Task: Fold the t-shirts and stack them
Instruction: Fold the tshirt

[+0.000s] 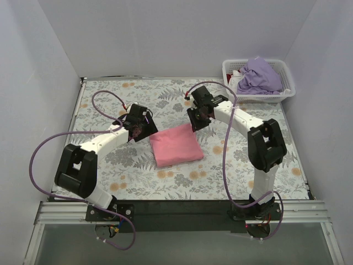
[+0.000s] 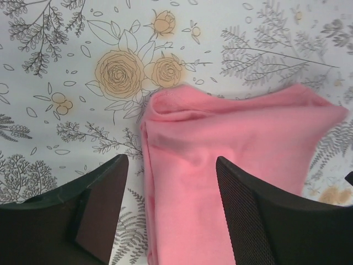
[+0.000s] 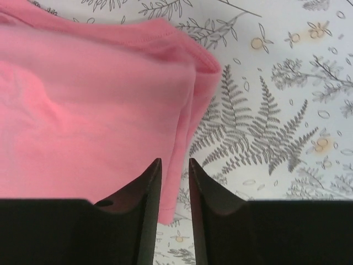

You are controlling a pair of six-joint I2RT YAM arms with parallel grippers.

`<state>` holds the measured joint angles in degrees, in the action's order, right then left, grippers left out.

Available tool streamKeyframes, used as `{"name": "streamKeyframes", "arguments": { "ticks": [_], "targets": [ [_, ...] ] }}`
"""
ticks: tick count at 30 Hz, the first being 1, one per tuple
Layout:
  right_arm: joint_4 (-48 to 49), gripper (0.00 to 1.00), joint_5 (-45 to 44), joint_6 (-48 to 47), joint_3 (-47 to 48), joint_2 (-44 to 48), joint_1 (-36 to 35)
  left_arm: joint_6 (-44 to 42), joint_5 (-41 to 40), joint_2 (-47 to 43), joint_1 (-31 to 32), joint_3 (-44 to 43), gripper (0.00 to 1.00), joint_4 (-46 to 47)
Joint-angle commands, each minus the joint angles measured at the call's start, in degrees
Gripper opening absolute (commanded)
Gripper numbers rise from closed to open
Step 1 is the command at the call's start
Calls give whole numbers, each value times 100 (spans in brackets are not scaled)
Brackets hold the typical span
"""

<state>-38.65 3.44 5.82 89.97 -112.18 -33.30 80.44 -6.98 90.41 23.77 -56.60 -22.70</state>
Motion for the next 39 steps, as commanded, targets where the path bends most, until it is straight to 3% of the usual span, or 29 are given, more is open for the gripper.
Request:
{"name": "streamKeyframes", "arguments": {
  "ticks": [1, 5, 8, 11, 17, 24, 32, 39],
  "targets": [
    [674, 34, -221, 322, -409, 907, 51, -125, -216, -892, 75, 166, 64, 116],
    [1718, 42, 548, 463, -1279, 1645, 130, -196, 56, -1543, 207, 675, 68, 423],
    [2633, 43, 1532, 603, -1868, 1928, 192, -117, 363, -1755, 242, 1245, 58, 924],
    [2889, 44, 2001, 499, -1931, 1718, 271, 85, 199, -1685, 242, 1458, 58, 1057],
    [3582, 46, 2993, 147, -2028, 1095, 982, 428, -260, -1580, -56, 1854, 69, 1803],
    [3759, 47, 3593, -266, -1633, 285, 1238, 209, 21, -729, -259, 1696, 71, 2673],
    [3813, 47, 4015, -424, -1255, -461, 1300, -90, 337, -120, -285, 1397, 58, 2841],
    [4015, 47, 4208, -433, -1000, -849, 1308, -187, 584, 20, -285, 1327, 51, 2859]
  ]
}}
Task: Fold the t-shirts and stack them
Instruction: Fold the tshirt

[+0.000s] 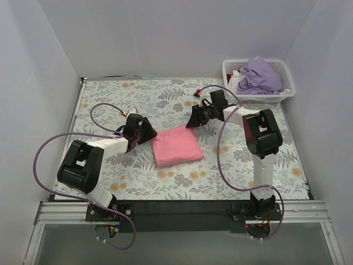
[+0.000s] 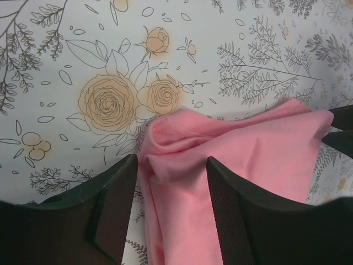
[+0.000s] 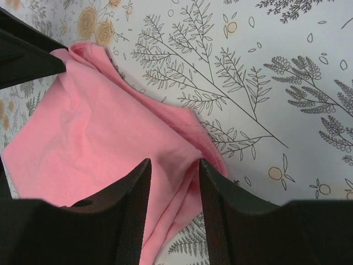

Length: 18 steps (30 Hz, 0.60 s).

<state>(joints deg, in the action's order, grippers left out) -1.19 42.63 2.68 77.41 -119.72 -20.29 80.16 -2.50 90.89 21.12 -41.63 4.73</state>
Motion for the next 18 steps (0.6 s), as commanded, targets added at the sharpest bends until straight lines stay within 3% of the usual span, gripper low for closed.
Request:
{"name": "streamKeyframes", "arguments": {
  "ticks": [1, 4, 7, 10, 12, 15, 18],
  "targets": [
    [269, 47, 307, -118, 275, -113, 8, -167, 162, -36, -29, -170, 51, 116],
    [286, 46, 403, -110, 319, -227, 8, -167, 224, -72, -21, -170, 47, 116],
    [295, 41, 448, -101, 319, -227, 8, -176, 241, -124, -21, -188, 34, 81],
    [304, 31, 509, -92, 275, -105, 8, -211, 241, -160, -21, -197, 19, 63],
    [304, 17, 518, -101, 231, -43, 8, -246, 241, -177, -29, -223, 8, 37],
    [304, 1, 544, -127, 152, 115, 8, -290, 241, -221, -21, -249, 0, 19],
    [304, 1, 518, -136, 56, 317, 8, -361, 435, -309, -21, -285, 0, -16]
  ]
}}
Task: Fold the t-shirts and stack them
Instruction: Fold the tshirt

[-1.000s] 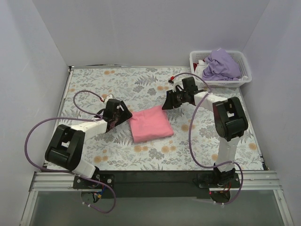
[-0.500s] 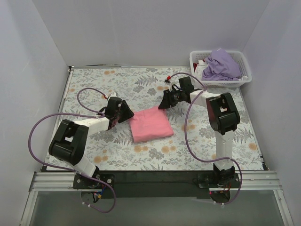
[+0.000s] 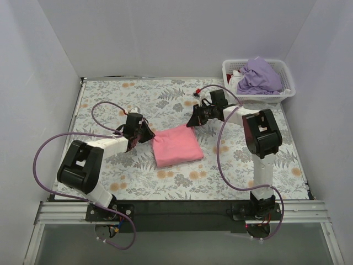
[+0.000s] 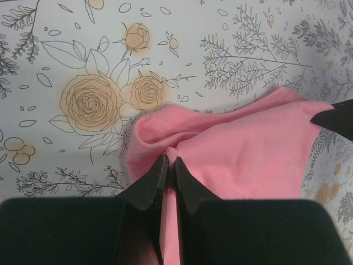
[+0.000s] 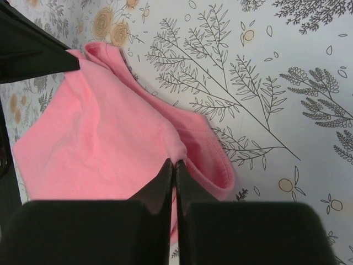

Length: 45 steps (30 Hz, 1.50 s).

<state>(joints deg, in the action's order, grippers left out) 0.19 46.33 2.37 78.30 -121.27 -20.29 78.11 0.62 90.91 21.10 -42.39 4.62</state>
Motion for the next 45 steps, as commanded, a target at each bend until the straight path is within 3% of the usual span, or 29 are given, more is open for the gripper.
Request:
{"name": "streamKeyframes", "arguments": {
  "ticks": [1, 11, 18, 21, 24, 25, 26, 28, 29, 37, 41, 45],
  "targets": [
    [175, 1, 88, -114, -113, 604, 8, -181, 140, -337, -18, -217, 0, -14],
    [263, 1, -589, -53, -719, 1308, 8, -234, 281, -329, -19, -349, 0, -23],
    [289, 1, -792, 35, -571, 878, 8, -103, 8, 58, -27, -384, 0, 4],
    [280, 6, -801, 114, -439, 640, 8, -50, -352, 163, -18, -384, 0, -23],
    [271, 15, -871, 237, -360, 570, 8, -67, -449, 234, -19, -480, 16, -119],
    [271, 18, -888, 290, -351, 631, 8, -76, -466, 234, -27, -515, 33, -172],
    [271, 25, -949, 325, -368, 675, 8, -94, -501, 173, -27, -585, 42, -303],
    [280, 32, -1081, 430, -490, 937, 8, -94, -528, 41, -18, -621, 56, -409],
    [280, 33, -1125, 474, -535, 1043, 8, -85, -546, -55, -10, -647, 57, -427],
    [1035, 38, -748, 1739, -1115, 1730, -97, 266, -345, -969, 87, -806, 56, -876],
    [1326, 38, -528, 2065, -1045, 1467, -317, 512, 288, -760, 139, -832, 46, -718],
    [1730, 38, -607, 2390, -1054, 1107, -388, 679, 316, -330, 166, -701, 36, -341]
  ]
}}
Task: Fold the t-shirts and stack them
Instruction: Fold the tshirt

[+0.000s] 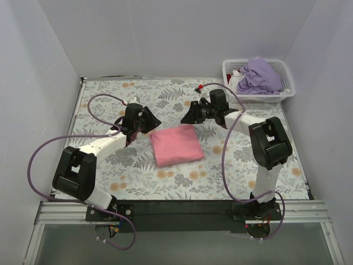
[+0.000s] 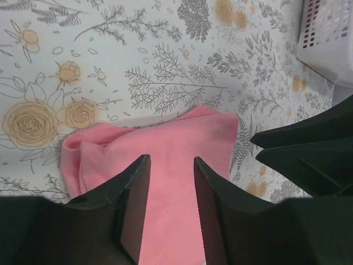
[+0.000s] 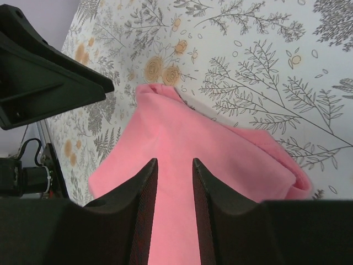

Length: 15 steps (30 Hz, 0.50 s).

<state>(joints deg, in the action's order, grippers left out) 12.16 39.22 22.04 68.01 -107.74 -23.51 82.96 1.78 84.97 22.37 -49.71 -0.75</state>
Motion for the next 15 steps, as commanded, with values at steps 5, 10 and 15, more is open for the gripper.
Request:
{"name": "streamKeyframes", "arguments": {
  "ticks": [5, 10, 15],
  "targets": [
    [734, 38, -29, 485, 142, -967, -14, 317, -290, 845, 22, 67, 29, 410],
    [875, 38, -221, 555, 125, -1468, 188, 449, -433, 1531, -127, 23, 26, 401],
    [884, 38, -64, 494, -24, -1215, 259, 309, -372, 1453, -163, -196, 36, 207]
  ]
}}
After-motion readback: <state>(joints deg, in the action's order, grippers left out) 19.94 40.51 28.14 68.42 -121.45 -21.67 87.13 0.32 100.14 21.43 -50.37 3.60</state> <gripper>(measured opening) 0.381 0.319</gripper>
